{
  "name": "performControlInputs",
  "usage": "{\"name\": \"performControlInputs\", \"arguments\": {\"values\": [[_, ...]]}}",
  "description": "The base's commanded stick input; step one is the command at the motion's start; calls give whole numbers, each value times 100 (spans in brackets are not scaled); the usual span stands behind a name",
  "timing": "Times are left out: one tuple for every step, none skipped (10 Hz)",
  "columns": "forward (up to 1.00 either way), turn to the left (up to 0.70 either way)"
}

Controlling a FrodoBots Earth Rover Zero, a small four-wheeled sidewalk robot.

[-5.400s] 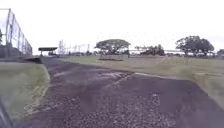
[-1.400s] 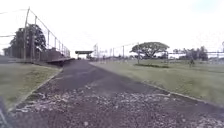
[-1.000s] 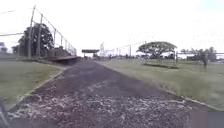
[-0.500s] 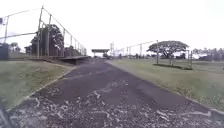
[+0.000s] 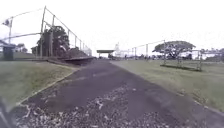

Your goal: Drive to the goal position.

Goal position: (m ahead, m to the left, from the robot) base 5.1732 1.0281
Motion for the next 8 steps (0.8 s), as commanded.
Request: {"name": "performControlInputs", "arguments": {"values": [[70, 0], [70, 0], [70, 0], [70, 0], [70, 0], [70, 0], [70, 0], [70, 0]]}}
